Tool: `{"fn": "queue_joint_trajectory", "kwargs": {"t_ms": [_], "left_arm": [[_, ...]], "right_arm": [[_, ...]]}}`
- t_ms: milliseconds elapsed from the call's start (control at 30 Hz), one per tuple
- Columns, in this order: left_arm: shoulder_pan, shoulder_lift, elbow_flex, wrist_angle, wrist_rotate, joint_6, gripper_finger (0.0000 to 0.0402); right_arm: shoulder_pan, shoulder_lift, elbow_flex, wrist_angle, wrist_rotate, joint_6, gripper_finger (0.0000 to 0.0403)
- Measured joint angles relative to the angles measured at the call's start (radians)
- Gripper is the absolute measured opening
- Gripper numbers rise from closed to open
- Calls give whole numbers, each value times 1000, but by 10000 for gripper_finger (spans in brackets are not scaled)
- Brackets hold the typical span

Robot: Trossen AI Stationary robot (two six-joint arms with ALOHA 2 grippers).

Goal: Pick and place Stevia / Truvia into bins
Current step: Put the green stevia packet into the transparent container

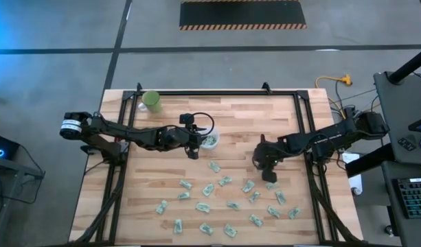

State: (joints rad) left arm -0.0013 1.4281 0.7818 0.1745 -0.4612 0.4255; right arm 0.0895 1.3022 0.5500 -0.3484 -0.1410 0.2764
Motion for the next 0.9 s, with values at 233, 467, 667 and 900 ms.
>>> {"fn": "queue_joint_trajectory", "kwargs": {"t_ms": [233, 467, 667, 900], "left_arm": [[0, 0, 0, 0, 0, 0, 135], [0, 0, 0, 0, 0, 0, 135], [0, 0, 0, 0, 0, 0, 135], [-2, -1, 0, -35, -149, 0, 135]], "right_arm": [[-1, -2, 1, 236, 124, -127, 9], [-2, -2, 1, 505, 342, -314, 9], [-8, 9, 1, 767, 470, -496, 9], [-50, 118, 2, 1003, 484, -595, 9]]}}
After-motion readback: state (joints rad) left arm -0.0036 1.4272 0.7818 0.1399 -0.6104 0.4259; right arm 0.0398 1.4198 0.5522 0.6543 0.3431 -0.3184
